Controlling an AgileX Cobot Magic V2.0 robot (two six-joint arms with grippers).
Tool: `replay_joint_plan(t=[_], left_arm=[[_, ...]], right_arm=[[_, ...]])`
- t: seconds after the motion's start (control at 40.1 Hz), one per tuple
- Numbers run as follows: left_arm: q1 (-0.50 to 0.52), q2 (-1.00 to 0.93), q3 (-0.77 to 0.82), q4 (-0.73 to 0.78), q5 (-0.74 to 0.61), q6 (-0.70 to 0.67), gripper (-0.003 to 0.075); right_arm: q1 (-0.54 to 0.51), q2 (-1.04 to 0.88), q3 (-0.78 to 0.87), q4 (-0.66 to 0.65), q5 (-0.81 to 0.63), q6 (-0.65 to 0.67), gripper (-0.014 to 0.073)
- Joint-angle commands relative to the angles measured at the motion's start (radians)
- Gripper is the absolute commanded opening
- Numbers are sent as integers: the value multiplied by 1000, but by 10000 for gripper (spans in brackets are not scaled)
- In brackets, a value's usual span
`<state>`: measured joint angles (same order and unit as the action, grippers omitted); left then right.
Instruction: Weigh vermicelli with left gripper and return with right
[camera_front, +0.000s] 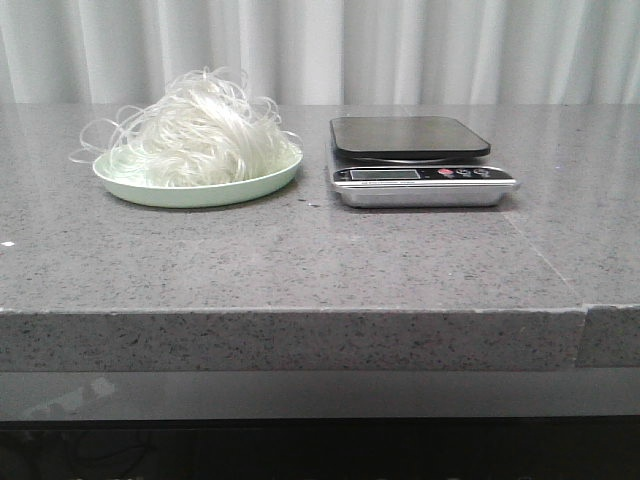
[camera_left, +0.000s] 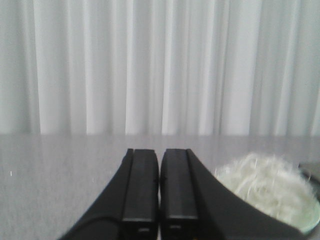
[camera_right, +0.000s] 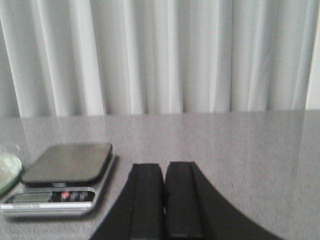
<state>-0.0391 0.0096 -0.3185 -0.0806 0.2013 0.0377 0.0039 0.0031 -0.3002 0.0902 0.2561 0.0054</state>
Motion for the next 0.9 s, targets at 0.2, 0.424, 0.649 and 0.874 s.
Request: replay_joint_plan(t=[0.2, 0.424, 0.649, 0.874], left_arm=[[3, 184, -348, -3, 69, -5, 155], [3, 336, -503, -3, 167, -4, 155], [3, 461, -517, -3, 243, -4, 155], [3, 547, -515, -3, 272, -4, 155]], right_arm=[[-2, 206, -300, 2, 79, -5, 158], [-2, 372, -458, 2, 167, -5, 158], [-2, 507, -492, 2, 227, -5, 158], [-2, 620, -480, 2, 294, -5, 158]])
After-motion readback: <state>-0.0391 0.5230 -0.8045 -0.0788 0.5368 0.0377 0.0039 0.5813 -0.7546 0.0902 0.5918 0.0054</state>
